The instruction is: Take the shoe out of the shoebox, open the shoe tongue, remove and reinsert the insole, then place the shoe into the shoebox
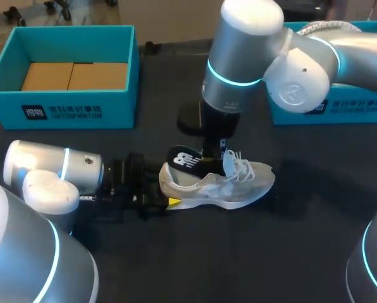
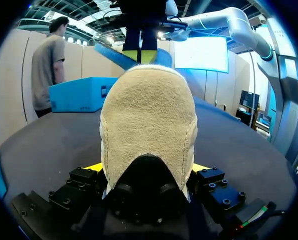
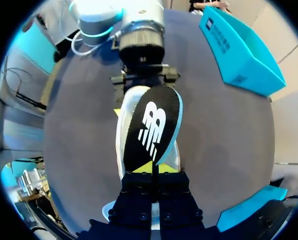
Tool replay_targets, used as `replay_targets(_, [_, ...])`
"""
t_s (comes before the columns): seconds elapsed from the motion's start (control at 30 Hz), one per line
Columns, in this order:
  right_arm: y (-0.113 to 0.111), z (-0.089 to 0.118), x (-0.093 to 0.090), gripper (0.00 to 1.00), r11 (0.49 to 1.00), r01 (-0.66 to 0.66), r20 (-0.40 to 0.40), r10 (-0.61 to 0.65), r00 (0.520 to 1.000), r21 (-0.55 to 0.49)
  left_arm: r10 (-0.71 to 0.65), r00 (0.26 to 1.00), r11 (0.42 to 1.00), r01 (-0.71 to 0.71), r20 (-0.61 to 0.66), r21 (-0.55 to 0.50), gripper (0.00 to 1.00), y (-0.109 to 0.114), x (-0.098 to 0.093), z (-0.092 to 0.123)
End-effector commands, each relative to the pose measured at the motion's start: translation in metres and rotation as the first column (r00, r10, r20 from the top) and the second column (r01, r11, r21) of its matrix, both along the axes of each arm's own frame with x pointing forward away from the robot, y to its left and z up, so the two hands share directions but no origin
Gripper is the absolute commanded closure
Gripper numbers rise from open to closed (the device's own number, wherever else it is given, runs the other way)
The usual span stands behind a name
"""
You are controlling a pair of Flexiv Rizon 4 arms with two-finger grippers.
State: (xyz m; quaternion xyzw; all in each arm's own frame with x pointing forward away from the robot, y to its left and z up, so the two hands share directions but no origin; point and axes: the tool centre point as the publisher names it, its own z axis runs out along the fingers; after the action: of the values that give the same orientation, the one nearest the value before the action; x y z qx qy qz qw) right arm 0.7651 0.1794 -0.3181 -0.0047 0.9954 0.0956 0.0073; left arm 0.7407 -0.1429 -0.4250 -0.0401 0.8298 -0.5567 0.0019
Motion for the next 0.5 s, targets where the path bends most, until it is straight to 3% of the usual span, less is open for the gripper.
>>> replay_targets(0.03, [0.007, -0.001, 0.005, 1.0, 0.999, -0.025, -0.019, 0.026, 0.999, 0.036, -0.001, 1.0, 1.0, 0.001, 0.0, 0.003, 1.0, -0.002, 0.0, -0.001])
replay_targets(0.5, [0.045, 0.019, 0.011, 1.0, 0.98, -0.13, -0.071, 0.141, 0.987, 0.148, -0.001, 1.0, 1.0, 0.001, 0.0, 0.003, 1.0, -0.002, 0.0, -0.001])
